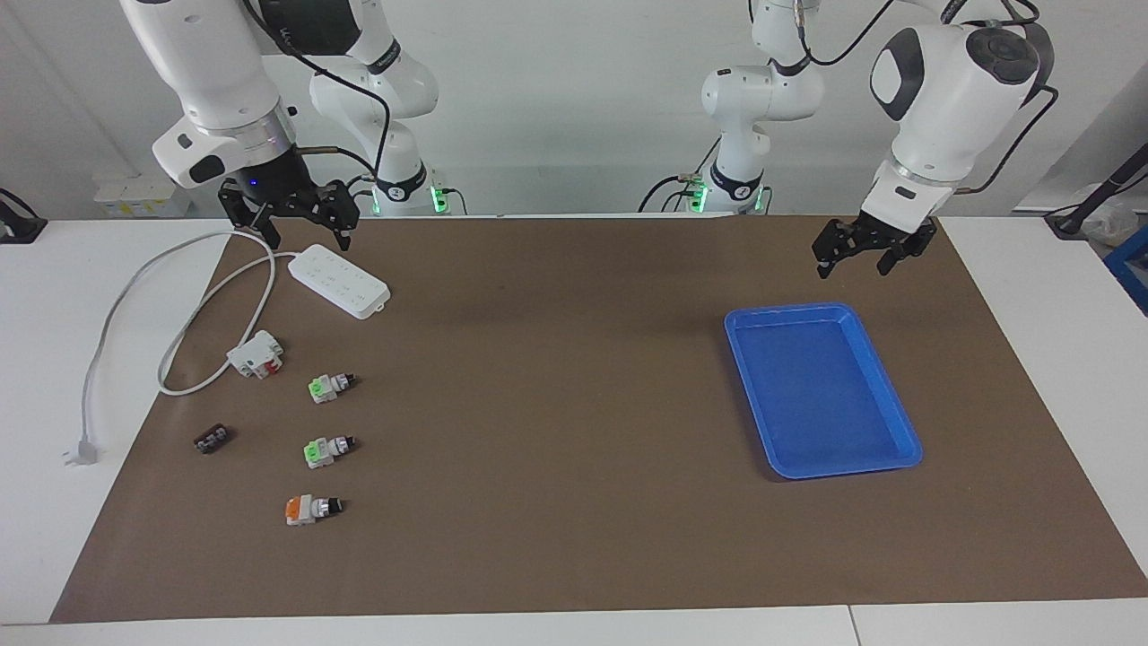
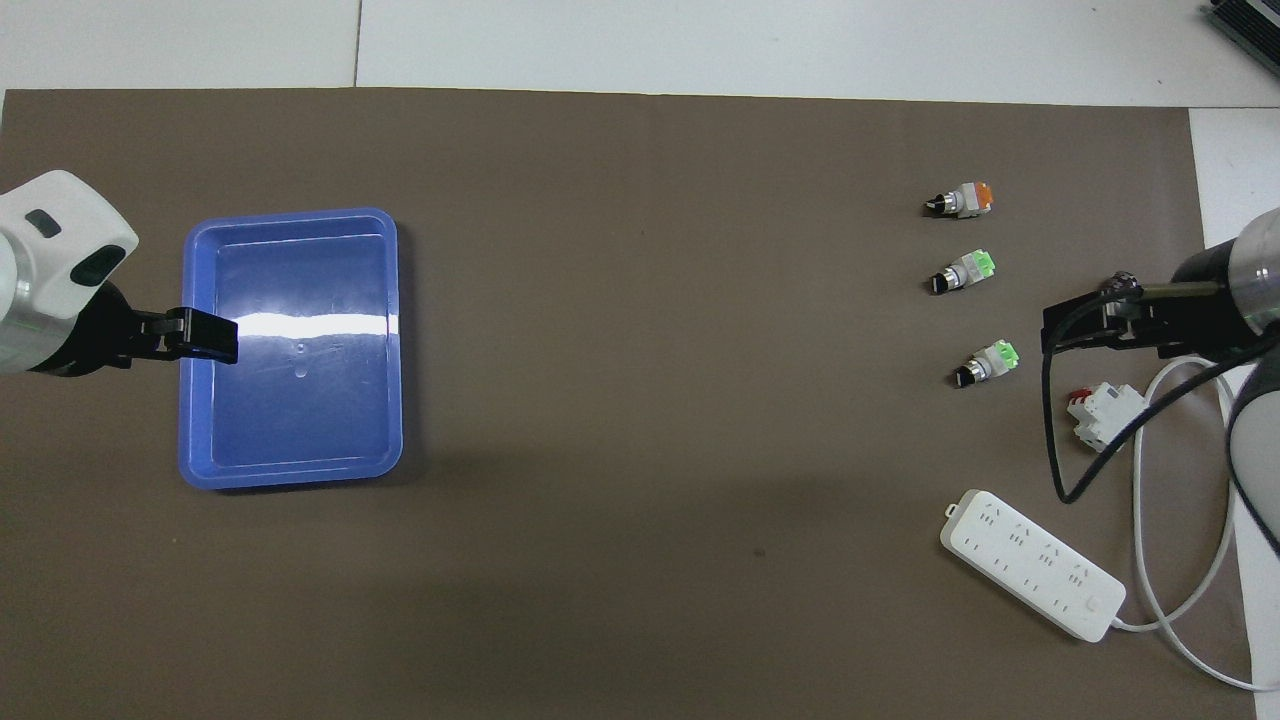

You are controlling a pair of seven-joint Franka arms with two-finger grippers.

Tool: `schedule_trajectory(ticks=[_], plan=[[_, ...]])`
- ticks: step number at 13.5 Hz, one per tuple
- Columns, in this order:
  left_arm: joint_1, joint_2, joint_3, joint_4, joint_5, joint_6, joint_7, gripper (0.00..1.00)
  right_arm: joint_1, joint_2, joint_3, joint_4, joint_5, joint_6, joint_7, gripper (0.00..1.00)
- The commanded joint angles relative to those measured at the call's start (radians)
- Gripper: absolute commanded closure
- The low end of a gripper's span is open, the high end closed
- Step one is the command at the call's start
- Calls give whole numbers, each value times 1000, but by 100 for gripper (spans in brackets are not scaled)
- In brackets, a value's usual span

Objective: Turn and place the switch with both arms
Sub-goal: 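Reach the right gripper down to the nearest green-topped switch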

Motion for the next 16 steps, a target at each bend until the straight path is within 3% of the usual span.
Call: schedule_trajectory(ticks=[1,7,16], plan=[[13,-25,-9,-24,14,11,-10,0,-12,-21,4,-21,-15,-2,-15,0],[13,-25,-9,-24,14,11,-10,0,-23,-27,0,-27,-15,7,-59,0],[13,-25,-9,-24,14,11,-10,0,-66,-84,0,-171,-15,99,-796,0]])
